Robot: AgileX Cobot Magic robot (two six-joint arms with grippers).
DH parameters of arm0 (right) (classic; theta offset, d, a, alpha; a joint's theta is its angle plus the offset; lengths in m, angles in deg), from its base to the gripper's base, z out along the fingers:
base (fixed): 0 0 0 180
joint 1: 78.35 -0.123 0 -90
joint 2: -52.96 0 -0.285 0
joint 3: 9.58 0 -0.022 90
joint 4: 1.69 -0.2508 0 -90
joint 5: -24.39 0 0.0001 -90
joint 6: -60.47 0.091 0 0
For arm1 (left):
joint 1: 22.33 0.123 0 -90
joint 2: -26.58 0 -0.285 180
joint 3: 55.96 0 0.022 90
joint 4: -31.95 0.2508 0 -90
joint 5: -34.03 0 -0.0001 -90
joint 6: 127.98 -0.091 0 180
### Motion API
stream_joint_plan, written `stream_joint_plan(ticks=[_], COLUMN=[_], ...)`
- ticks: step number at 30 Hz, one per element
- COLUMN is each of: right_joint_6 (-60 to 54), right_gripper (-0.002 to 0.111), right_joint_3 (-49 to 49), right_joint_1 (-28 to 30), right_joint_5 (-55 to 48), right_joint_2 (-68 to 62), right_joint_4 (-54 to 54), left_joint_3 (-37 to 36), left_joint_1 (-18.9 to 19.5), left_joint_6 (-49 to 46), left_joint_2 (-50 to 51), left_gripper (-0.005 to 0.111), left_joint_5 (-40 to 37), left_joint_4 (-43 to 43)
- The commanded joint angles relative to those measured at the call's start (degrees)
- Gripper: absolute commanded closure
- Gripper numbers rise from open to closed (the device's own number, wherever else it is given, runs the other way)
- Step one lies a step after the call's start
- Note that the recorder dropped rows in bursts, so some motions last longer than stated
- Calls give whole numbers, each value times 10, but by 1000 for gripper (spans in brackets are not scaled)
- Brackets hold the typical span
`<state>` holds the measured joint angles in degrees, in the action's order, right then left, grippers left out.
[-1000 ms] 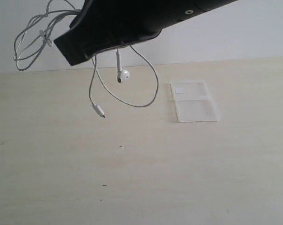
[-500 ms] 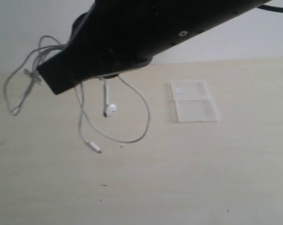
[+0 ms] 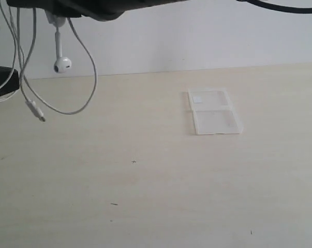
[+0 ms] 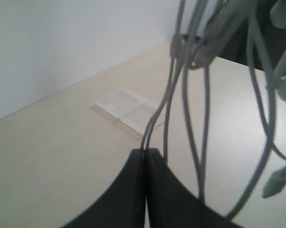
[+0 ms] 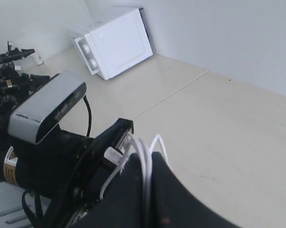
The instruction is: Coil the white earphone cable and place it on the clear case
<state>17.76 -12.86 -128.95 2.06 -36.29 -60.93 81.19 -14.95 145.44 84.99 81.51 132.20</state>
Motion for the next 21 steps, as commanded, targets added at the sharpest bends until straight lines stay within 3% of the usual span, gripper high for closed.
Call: stream_joint_plan(ticks=[1,21], right_joint_6=[-34,-217], right_gripper=[108,108], right_joint_3=[3,3], right_joint_1=[-1,-1], right_joint_5=[43,42], right_joint_2=[-11,-51], right_joint_4=[-67,-327], left_joint_3=[2,2], left_joint_1=[0,0], left_joint_6=[2,4], left_joint_2=[1,1], left_gripper=[107,107], left_joint_5=[11,39], left_joint_4=[-3,-3])
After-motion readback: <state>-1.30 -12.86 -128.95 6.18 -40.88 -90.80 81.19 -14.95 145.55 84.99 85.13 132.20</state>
